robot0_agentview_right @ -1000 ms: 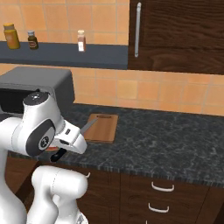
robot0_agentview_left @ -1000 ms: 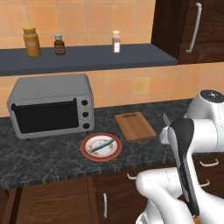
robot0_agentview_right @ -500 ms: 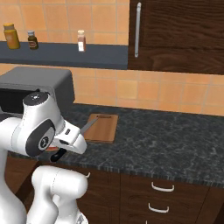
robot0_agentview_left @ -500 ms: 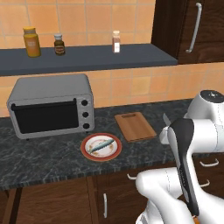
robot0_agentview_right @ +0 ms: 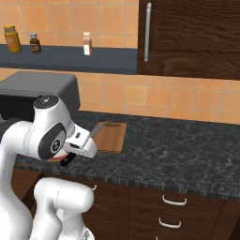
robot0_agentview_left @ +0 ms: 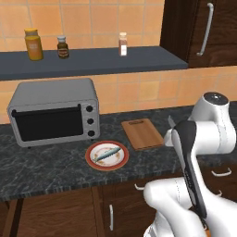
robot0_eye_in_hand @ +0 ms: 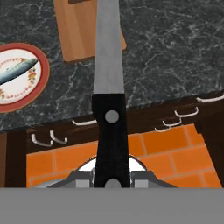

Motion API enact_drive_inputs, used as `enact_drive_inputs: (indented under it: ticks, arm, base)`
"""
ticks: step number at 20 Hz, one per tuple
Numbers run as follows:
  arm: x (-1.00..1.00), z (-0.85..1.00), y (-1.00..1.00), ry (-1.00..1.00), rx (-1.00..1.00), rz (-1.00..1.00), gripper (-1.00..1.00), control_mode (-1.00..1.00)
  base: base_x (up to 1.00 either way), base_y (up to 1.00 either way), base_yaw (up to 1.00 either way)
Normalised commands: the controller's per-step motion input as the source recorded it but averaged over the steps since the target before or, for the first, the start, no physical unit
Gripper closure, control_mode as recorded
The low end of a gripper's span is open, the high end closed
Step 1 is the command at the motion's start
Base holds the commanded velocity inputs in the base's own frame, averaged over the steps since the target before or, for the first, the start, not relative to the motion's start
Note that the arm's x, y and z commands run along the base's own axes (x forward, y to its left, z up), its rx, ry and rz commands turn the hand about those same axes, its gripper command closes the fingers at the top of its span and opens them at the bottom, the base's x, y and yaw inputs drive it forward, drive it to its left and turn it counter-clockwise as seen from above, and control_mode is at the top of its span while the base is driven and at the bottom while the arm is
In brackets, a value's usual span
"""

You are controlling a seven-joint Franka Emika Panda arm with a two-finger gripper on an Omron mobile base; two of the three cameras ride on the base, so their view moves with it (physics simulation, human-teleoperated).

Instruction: Pick up the knife from the drawer and place it on the cutting board. Then place the meat from the plate to the cutting board.

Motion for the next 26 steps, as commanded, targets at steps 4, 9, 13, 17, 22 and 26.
enact_drive_inputs:
  ticks: [4, 9, 13, 17, 22, 26]
  arm:
    - [0.72, 0.00, 0.00, 0.00, 0.00, 0.04, 1.00, -1.00]
    - [0.68, -0.13, 0.00, 0.00, 0.00, 0.04, 1.00, -1.00]
    - [0.88, -0.70, 0.00, 0.00, 0.00, 0.07, 1.00, -1.00]
    - [0.96, -0.67, -0.05, 0.00, 0.00, 0.12, 1.00, -1.00]
    - [1.00, -0.12, -0.12, 0.06, 0.00, 0.15, 1.00, -1.00]
    - [0.70, 0.00, -0.03, 0.30, 0.00, 0.07, 1.00, -1.00]
  base:
    - [0.00, 0.00, 0.00]
    - [0.00, 0.00, 0.00]
    - [0.00, 0.00, 0.00]
    - [0.00, 0.00, 0.00]
    - [0.00, 0.00, 0.00]
    - [0.00, 0.00, 0.00]
